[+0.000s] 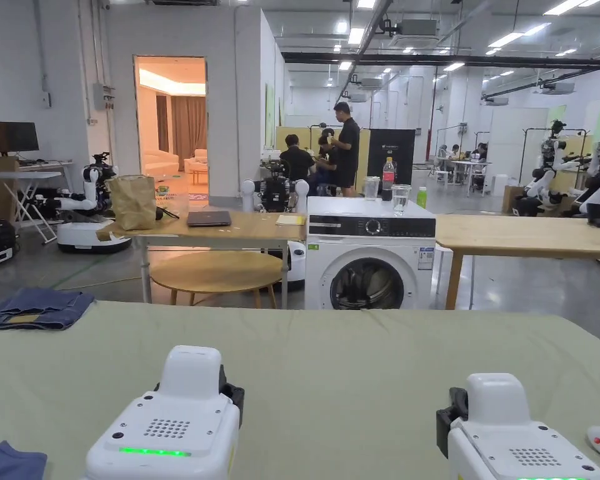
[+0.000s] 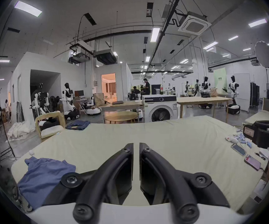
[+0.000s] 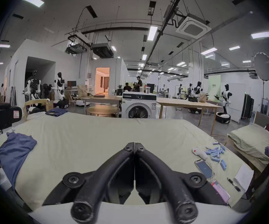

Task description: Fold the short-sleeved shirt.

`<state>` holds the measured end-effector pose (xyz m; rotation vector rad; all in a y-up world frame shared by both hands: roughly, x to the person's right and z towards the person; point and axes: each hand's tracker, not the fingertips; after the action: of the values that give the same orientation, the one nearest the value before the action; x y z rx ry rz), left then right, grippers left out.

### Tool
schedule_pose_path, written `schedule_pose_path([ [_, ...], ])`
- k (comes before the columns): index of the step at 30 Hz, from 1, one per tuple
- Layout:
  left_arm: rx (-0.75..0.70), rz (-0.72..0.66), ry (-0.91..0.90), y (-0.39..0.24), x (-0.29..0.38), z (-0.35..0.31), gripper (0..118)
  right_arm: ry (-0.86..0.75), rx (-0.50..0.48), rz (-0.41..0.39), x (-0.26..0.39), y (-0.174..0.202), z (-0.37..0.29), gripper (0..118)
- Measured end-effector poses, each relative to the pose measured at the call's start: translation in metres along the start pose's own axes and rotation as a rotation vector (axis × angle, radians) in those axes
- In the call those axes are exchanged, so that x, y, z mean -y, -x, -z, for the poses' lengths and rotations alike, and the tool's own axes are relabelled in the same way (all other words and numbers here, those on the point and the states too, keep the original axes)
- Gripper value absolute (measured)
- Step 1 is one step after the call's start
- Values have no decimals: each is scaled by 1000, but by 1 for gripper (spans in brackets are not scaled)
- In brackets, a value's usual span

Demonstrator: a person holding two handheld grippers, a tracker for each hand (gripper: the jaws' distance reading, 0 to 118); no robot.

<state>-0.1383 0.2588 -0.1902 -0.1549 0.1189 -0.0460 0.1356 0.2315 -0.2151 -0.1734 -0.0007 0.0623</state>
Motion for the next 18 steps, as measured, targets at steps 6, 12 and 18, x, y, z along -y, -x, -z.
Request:
schedule_pose_path([
  [6,-27,-25,21,21,5,1,2,5,1,-25,-4,6,4,0],
  [12,-179,-60,47,84,14,-15,2,41,-130,15,-1,52,21,0],
  [18,-386,-78,79,170,22,-51,2,20,-313,-18,-7,129,25,0],
])
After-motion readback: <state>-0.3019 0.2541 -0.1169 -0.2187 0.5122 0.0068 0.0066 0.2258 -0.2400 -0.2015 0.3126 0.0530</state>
